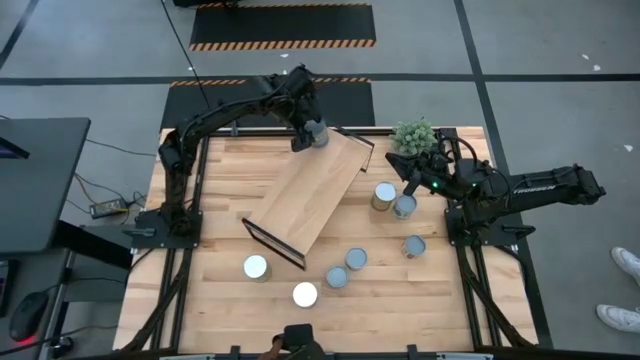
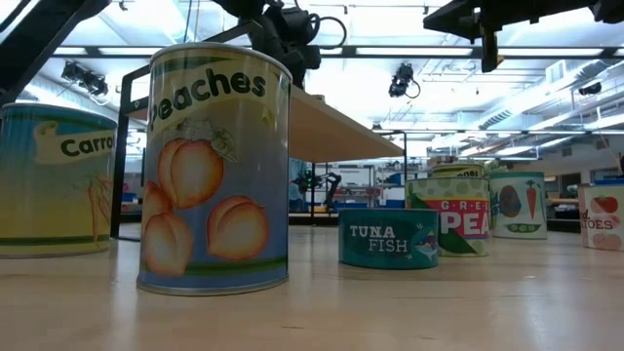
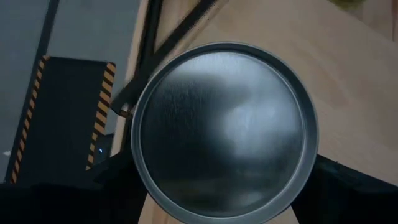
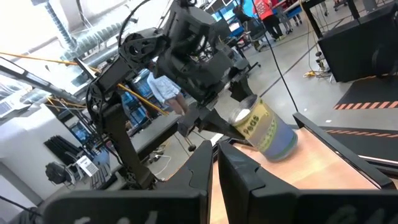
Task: Pick and place cans onto a shelf
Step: Put the canned peas on the shelf
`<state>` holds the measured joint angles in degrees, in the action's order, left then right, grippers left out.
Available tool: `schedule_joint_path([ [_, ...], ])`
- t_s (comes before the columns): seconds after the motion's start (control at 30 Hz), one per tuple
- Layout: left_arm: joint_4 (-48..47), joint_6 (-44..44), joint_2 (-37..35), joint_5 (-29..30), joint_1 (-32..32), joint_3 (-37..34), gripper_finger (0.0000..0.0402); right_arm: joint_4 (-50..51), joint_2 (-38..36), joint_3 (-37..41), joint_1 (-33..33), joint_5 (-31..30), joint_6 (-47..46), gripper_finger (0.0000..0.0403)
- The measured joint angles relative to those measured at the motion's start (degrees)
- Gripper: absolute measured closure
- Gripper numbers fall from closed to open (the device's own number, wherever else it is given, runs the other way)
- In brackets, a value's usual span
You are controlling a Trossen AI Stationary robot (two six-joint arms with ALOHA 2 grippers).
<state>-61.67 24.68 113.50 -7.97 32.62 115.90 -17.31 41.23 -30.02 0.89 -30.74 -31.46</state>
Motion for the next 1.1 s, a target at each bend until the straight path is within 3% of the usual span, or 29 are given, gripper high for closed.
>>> schedule_joint_path([
  [0.73, 2.3, -6.4, 0.6, -0.7, -0.1, 0.0, 0.0085, -0.5, -2.1, 0.0, 0.1, 0.4, 1.0, 0.0371],
  [1.1, 2.4, -1.6, 0.6, 2.0, -1.6, 0.0, 0.0085, -0.5, -6.0, 0.0, 0.1, 0.1, 7.0, 0.0371],
])
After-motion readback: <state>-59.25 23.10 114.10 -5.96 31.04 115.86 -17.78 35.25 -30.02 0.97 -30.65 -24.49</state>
